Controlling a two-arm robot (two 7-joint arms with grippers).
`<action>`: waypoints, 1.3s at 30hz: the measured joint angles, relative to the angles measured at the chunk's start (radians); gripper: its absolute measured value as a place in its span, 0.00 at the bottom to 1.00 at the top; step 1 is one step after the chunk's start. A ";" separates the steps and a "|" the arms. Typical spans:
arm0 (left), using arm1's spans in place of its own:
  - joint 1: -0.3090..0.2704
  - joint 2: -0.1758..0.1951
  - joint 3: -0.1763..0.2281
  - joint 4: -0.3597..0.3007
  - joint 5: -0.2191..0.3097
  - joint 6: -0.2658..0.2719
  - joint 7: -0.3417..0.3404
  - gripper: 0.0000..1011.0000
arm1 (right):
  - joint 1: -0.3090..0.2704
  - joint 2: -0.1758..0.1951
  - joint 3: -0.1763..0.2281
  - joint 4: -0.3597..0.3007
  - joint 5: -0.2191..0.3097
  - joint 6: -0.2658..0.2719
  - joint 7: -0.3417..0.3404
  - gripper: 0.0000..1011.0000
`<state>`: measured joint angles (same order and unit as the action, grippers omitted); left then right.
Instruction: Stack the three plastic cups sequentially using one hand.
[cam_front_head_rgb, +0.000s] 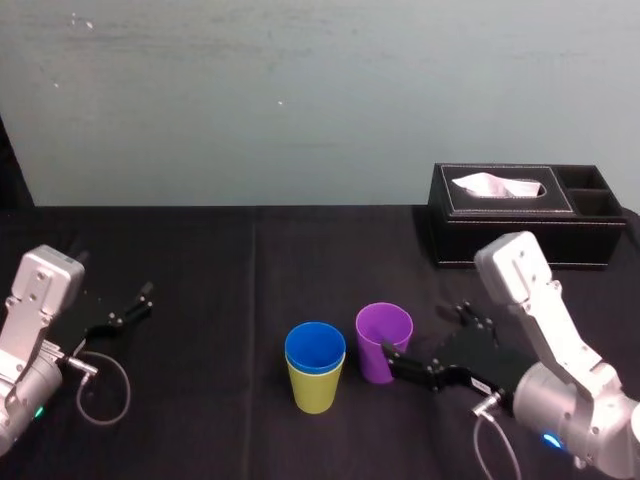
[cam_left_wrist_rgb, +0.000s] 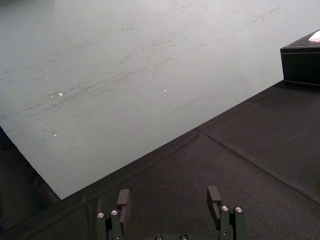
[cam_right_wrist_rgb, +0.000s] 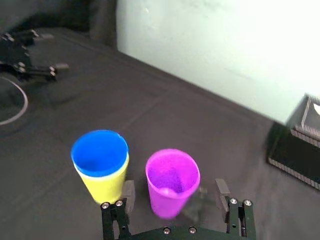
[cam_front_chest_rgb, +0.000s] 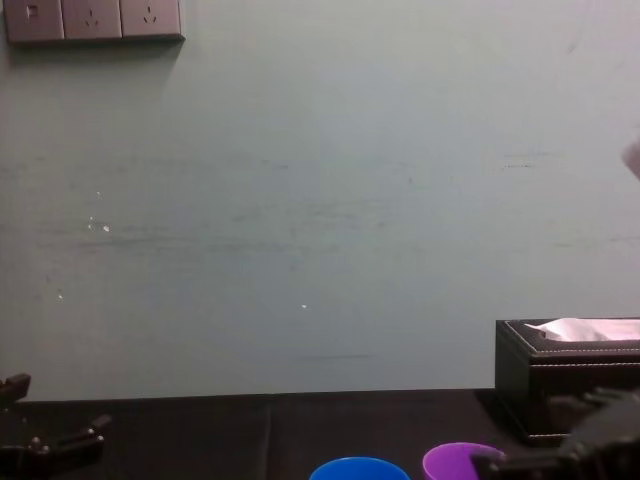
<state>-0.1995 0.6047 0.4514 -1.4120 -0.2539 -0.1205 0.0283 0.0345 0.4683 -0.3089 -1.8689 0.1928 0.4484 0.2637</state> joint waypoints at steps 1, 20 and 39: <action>0.000 0.000 0.000 0.000 0.000 0.000 0.000 0.99 | -0.006 -0.001 0.005 0.000 0.003 0.005 -0.001 0.99; 0.000 0.000 0.000 0.000 0.000 0.000 0.000 0.99 | -0.011 -0.057 0.025 0.089 0.003 0.129 0.018 0.99; 0.000 0.000 0.000 0.000 0.000 0.000 0.000 0.99 | 0.039 -0.135 0.014 0.199 -0.045 0.040 0.019 0.99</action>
<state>-0.1995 0.6047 0.4514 -1.4120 -0.2539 -0.1205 0.0283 0.0732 0.3337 -0.2954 -1.6696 0.1474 0.4885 0.2832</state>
